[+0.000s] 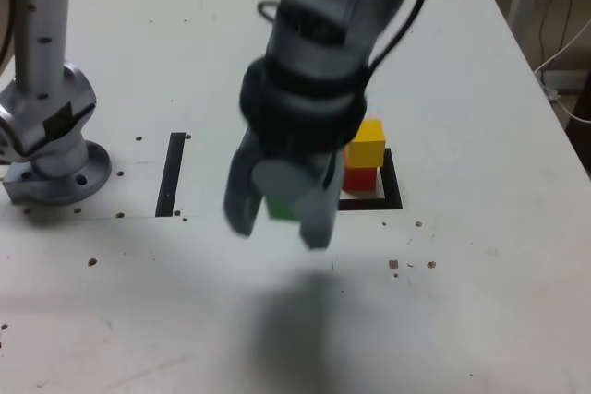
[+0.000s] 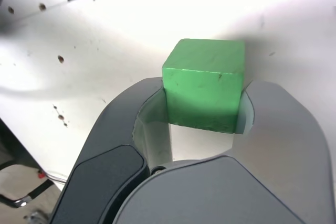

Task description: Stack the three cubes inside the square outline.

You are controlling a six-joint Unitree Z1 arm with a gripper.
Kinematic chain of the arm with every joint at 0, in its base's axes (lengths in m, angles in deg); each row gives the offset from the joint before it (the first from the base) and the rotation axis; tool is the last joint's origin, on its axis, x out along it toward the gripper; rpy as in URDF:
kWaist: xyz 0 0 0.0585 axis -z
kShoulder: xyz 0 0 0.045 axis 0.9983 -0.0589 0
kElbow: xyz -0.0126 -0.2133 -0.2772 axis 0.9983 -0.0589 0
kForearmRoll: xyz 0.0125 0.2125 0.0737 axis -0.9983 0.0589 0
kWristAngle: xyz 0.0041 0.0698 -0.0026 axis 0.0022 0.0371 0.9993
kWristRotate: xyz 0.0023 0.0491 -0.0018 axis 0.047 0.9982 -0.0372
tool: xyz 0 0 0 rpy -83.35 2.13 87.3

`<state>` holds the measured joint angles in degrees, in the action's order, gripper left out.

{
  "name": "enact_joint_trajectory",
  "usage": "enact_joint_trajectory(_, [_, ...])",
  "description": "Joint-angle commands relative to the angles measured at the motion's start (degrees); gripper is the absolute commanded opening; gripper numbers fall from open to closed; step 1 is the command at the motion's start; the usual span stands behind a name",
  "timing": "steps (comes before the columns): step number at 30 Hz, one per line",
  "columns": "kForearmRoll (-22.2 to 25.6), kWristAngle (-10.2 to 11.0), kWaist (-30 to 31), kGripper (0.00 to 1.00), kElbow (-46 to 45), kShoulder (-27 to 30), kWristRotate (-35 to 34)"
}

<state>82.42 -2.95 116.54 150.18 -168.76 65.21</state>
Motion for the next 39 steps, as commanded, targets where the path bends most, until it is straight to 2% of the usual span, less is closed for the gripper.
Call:
enact_joint_trajectory(1, [1.9, 1.1, -2.2, 0.21, 1.9, 0.8, 1.3])
enact_joint_trajectory(6, [2.9, 2.3, -7.9, 0.21, 4.5, 1.2, 5.3])
enact_joint_trajectory(20, [3.4, 2.0, -18.9, 0.21, 6.4, 0.1, 12.1])
enact_joint_trajectory(39, [3.5, 0.8, -22.1, 0.21, 8.6, -4.4, 14.5])
